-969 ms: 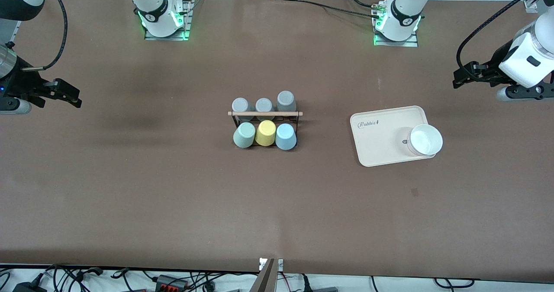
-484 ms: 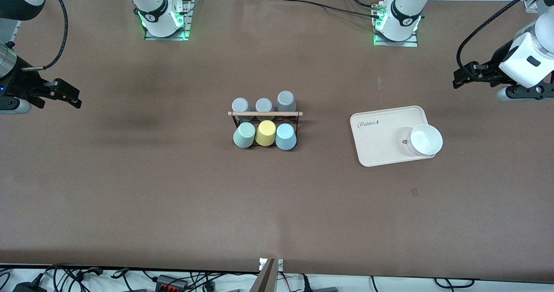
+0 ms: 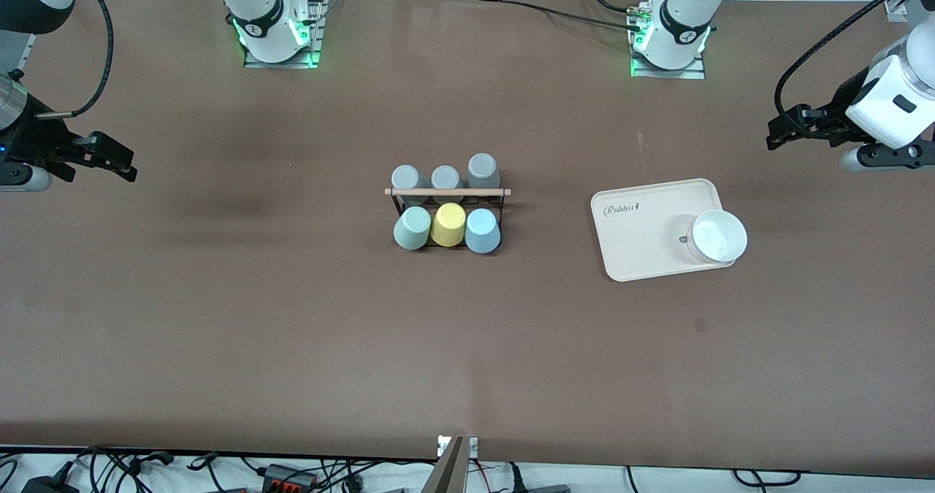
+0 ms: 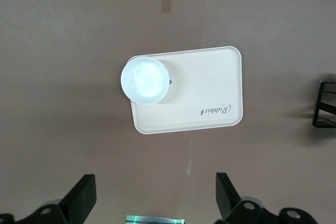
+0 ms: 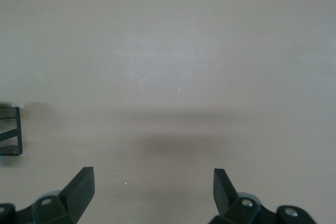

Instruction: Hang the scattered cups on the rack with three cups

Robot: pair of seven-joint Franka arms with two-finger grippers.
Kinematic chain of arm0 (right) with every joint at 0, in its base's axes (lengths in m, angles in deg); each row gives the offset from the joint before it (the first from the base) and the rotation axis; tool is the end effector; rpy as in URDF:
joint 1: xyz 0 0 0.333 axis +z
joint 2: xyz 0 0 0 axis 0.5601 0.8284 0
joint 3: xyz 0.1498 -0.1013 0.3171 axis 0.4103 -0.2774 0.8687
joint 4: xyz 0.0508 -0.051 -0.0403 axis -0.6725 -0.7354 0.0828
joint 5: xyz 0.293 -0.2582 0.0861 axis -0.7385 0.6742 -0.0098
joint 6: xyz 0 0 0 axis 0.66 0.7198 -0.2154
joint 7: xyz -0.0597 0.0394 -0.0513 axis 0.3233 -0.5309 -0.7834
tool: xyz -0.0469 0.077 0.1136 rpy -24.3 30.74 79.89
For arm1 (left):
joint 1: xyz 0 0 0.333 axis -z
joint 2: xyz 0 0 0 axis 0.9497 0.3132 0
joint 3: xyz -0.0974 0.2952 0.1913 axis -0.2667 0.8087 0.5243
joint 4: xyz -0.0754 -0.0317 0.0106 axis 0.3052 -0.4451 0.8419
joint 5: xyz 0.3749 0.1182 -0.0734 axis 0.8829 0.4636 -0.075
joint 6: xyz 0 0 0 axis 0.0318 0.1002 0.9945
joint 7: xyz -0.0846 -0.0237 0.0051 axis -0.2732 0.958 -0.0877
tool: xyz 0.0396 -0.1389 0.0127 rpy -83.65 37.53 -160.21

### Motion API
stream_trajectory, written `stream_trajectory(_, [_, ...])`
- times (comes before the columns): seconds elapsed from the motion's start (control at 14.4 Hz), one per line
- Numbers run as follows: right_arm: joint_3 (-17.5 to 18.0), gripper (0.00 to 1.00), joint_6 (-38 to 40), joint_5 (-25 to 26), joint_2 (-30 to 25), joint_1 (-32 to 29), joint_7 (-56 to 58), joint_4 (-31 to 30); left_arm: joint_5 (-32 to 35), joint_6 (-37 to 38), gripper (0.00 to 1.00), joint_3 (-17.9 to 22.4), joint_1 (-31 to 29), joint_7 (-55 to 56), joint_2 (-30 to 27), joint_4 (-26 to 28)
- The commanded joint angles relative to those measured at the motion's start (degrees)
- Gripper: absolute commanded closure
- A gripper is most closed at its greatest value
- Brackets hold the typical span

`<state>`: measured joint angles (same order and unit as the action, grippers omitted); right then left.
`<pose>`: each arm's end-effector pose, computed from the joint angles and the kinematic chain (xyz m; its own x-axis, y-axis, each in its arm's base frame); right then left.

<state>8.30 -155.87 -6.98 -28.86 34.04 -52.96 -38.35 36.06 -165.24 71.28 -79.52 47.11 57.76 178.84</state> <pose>0.5818 -0.0151 0.5744 0.9988 0.0139 0.0463 0.0133 -0.9998 0.0142 0.5447 -0.0239 0.5998 0.9911 0.0661 -0.1159 0.0661 -0.9978 -0.0040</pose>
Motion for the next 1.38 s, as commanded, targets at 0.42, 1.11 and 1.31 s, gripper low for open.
stream_trajectory(0.42, [-1.23,0.0,1.67,-1.41,-1.71,-0.24,1.26,-0.44,-1.17,0.67,0.0,-0.22,-0.66,-1.42,0.36,-1.42])
stream_trajectory(1.11, [-0.79,0.0,3.17,-1.24,-2.32,-0.06,1.0,-0.44,-1.17,0.67,0.0,-0.22,-0.66,-1.42,0.36,-1.42])
stream_trajectory(1.31, [-0.96,0.0,3.34,-1.15,-2.32,-0.06,1.44,-0.44,-1.17,0.67,0.0,-0.22,-0.66,-1.42,0.36,-1.51])
